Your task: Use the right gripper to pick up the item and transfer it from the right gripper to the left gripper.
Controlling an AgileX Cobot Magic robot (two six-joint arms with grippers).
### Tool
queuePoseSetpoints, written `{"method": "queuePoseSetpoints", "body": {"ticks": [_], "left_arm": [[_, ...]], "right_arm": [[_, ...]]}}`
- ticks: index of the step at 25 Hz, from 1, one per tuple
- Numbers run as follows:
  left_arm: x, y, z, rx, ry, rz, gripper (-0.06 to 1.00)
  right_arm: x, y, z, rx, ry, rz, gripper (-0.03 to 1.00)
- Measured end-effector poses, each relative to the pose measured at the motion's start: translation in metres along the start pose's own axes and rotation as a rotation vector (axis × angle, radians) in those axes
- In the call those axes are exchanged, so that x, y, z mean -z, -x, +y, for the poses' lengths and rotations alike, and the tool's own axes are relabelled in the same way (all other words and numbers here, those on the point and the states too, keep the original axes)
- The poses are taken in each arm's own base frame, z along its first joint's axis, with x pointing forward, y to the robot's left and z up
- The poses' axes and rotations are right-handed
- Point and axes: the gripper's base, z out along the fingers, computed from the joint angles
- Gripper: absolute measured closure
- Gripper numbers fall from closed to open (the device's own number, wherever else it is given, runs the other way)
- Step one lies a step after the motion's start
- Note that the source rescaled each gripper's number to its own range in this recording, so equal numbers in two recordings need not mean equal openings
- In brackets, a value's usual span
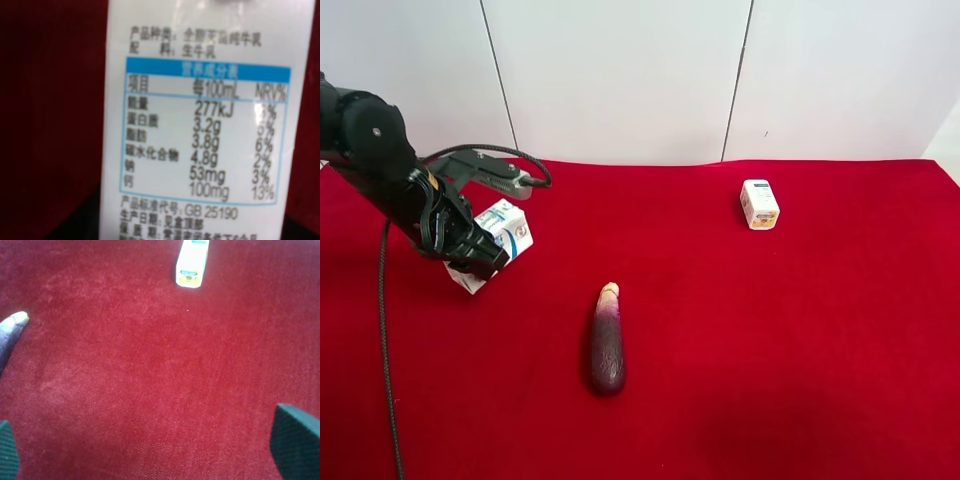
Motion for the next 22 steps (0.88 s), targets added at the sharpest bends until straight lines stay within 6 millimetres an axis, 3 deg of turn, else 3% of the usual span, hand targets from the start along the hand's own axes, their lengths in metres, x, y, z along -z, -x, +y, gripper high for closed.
{"method": "queuePoseSetpoints", "body": {"ticks": [7, 8, 9, 11, 12, 13, 16, 22], "left_arm": [[-0.0027, -0.0005, 0.0, 0.0, -0.001, 0.006, 0.94], [-0.0027, -0.0005, 0.0, 0.0, -0.001, 0.006, 0.85], [-0.0025, 0.0001, 0.0001, 0.0, 0.0, 0.002, 0.7], [-0.0025, 0.0008, 0.0003, 0.0, 0.002, -0.006, 0.23], [-0.0025, 0.0009, 0.0003, 0.0, 0.002, -0.007, 0.1], [-0.0025, 0.0011, 0.0003, 0.0, 0.002, -0.009, 0.04], [-0.0025, 0.0011, 0.0003, 0.0, 0.002, -0.009, -0.04], [0.0044, -0.0002, -0.0002, 0.0, -0.001, 0.002, -0.05]], "right_arm": [[0.0, 0.0, 0.0, 0.0, 0.0, 0.0, -0.03], [0.0, 0.0, 0.0, 0.0, 0.0, 0.0, -0.03], [0.0, 0.0, 0.0, 0.0, 0.0, 0.0, -0.03], [0.0, 0.0, 0.0, 0.0, 0.0, 0.0, -0.03], [0.0, 0.0, 0.0, 0.0, 0.0, 0.0, -0.03], [0.0, 0.0, 0.0, 0.0, 0.0, 0.0, -0.03], [0.0, 0.0, 0.0, 0.0, 0.0, 0.0, -0.03], [0.0, 0.0, 0.0, 0.0, 0.0, 0.0, -0.03]]}}
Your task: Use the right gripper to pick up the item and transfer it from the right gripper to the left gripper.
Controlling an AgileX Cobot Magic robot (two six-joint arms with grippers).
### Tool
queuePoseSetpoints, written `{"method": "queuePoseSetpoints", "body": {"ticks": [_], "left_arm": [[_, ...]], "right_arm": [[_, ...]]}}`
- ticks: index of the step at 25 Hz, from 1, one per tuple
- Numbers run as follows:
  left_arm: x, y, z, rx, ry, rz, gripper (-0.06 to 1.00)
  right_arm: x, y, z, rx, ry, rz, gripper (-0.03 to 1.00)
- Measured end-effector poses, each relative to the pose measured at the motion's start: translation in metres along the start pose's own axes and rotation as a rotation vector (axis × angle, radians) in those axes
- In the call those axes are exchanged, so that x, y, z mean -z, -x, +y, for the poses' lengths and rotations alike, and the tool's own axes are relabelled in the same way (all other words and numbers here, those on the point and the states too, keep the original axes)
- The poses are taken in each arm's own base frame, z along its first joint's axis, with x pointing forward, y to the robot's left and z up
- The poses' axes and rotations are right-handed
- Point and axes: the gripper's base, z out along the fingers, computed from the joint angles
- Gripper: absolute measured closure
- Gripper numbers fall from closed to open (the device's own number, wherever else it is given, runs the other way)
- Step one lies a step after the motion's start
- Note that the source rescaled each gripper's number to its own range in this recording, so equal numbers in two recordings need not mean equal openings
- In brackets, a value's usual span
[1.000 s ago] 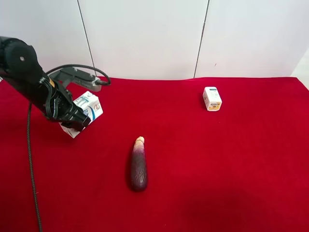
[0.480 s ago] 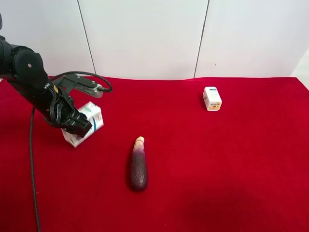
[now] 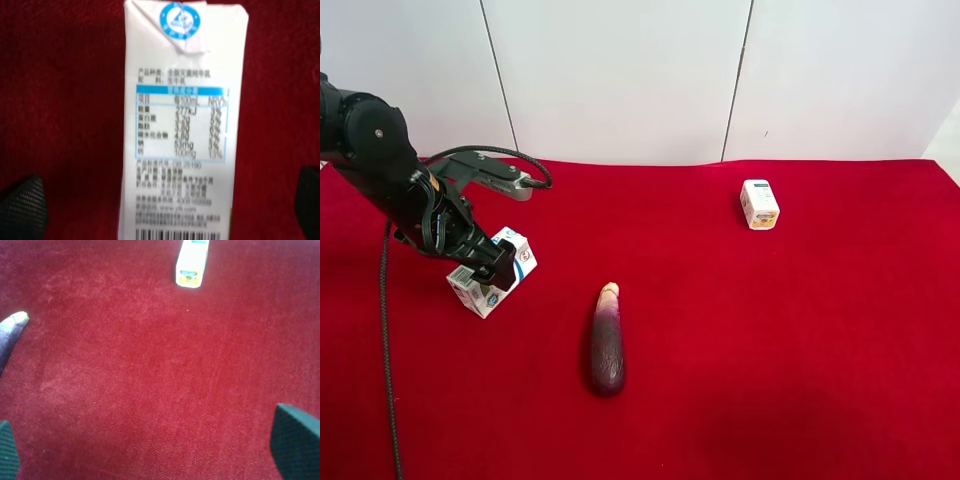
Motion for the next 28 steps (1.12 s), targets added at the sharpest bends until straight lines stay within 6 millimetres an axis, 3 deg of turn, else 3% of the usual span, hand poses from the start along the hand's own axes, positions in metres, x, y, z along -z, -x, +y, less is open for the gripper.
{"method": "queuePoseSetpoints", "body": {"ticks": [4, 11, 20, 27, 28], "left_arm": [[0.027, 0.001, -0.001, -0.003, 0.003, -0.038, -0.05], [0.103, -0.017, -0.007, -0.008, -0.004, -0.068, -0.05], [0.212, -0.08, -0.021, 0.049, -0.006, -0.201, -0.05], [0.274, -0.148, -0.033, 0.04, 0.013, -0.395, -0.05], [0.274, -0.148, -0.033, 0.04, 0.013, -0.395, -0.05]], "right_arm": [[0.0, 0.0, 0.0, 0.0, 0.0, 0.0, -0.03], [0.0, 0.0, 0.0, 0.0, 0.0, 0.0, -0.03], [0.0, 0.0, 0.0, 0.0, 0.0, 0.0, -0.03], [0.0, 0.0, 0.0, 0.0, 0.0, 0.0, -0.03], [0.0, 0.0, 0.0, 0.0, 0.0, 0.0, -0.03]]}}
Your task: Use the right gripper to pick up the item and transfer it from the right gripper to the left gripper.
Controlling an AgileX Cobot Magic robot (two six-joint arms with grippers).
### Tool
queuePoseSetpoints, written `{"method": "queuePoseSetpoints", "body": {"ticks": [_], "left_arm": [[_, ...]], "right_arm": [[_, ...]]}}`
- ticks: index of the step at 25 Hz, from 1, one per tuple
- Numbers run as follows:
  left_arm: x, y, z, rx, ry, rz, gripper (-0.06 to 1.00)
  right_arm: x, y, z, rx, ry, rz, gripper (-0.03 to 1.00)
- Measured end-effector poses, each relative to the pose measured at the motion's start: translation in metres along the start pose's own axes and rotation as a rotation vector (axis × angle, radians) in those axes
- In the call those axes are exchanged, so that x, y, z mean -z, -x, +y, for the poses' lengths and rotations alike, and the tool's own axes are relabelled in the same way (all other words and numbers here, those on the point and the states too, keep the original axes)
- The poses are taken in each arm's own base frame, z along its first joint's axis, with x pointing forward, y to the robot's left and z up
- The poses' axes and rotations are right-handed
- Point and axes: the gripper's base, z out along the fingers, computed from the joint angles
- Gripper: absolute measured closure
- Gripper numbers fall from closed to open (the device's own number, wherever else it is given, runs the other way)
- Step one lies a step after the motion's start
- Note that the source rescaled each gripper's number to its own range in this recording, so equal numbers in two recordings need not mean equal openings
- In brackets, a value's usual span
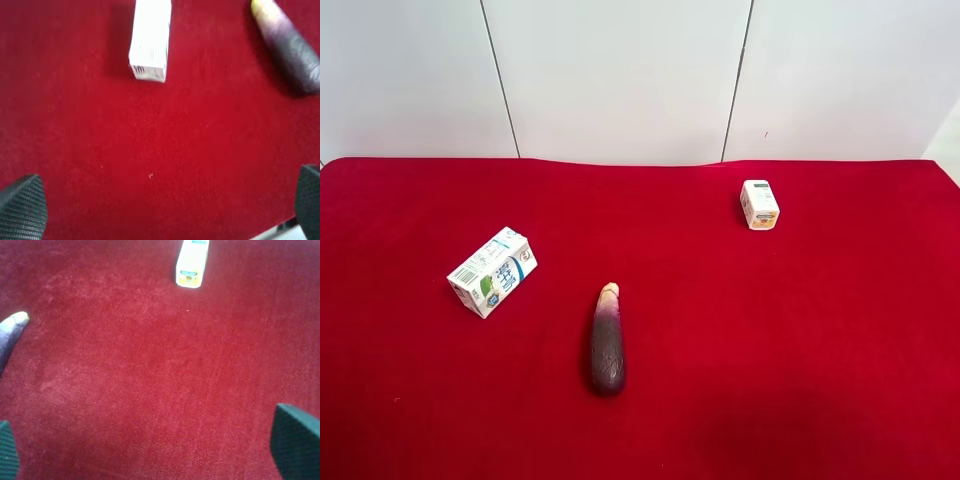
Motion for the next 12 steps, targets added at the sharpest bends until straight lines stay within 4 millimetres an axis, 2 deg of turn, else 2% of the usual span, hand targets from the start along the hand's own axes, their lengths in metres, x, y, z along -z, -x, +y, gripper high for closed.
{"method": "queuePoseSetpoints", "body": {"ticks": [4, 6, 8, 12], "left_arm": [[0.035, -0.023, -0.004, 0.0, 0.013, -0.161, -0.05], [0.043, -0.037, -0.006, 0.004, 0.017, -0.211, -0.05], [0.045, -0.053, -0.008, 0.009, 0.018, -0.242, -0.05], [0.026, -0.089, -0.009, 0.028, 0.018, -0.267, -0.05]], "right_arm": [[0.0, 0.0, 0.0, 0.0, 0.0, 0.0, -0.03], [0.0, 0.0, 0.0, 0.0, 0.0, 0.0, -0.03], [0.0, 0.0, 0.0, 0.0, 0.0, 0.0, -0.03], [0.0, 0.0, 0.0, -0.004, 0.0, 0.0, -0.03]]}}
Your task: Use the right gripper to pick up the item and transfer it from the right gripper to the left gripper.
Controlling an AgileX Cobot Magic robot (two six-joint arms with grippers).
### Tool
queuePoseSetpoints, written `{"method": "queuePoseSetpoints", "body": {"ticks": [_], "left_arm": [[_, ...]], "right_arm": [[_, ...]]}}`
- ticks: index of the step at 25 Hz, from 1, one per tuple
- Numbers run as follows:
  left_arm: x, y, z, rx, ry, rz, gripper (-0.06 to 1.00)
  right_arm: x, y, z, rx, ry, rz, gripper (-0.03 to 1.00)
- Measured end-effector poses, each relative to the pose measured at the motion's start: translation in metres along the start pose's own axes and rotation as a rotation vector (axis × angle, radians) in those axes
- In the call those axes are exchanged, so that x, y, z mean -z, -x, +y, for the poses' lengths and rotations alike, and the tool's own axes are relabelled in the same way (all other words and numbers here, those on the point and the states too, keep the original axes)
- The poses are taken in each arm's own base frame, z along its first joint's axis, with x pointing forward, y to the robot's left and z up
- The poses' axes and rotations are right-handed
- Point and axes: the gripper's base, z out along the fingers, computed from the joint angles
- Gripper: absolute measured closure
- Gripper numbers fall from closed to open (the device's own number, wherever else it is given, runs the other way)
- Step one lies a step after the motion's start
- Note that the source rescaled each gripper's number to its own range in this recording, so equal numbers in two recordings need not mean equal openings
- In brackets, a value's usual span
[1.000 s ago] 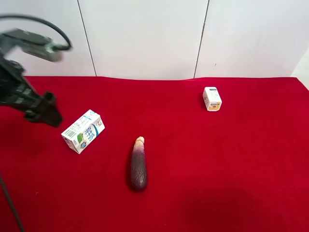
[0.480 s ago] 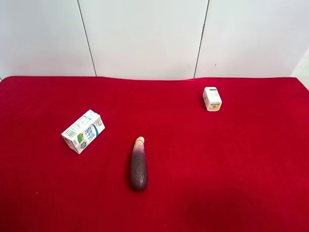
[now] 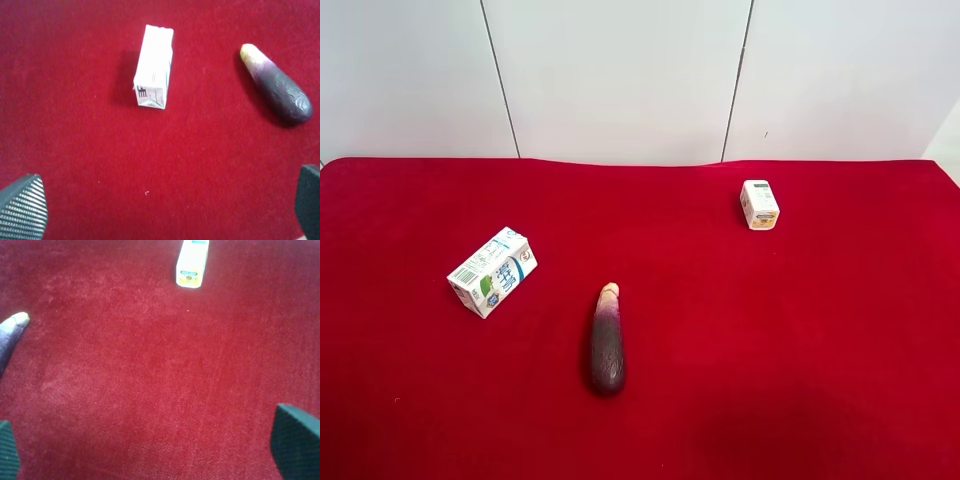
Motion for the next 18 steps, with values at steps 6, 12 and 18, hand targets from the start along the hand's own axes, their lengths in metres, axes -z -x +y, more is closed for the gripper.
{"method": "queuePoseSetpoints", "body": {"ticks": [6, 12, 18], "left_arm": [[-0.02, -0.033, 0.0, 0.003, 0.002, -0.025, -0.05], [-0.027, -0.038, 0.0, 0.006, 0.0, -0.044, -0.05], [-0.027, -0.038, 0.0, 0.007, -0.001, -0.044, -0.05]], "right_arm": [[0.0, 0.0, 0.0, 0.0, 0.0, 0.0, -0.03], [0.0, 0.0, 0.0, 0.0, 0.0, 0.0, -0.03], [0.0, 0.0, 0.0, 0.0, 0.0, 0.0, -0.03]]}}
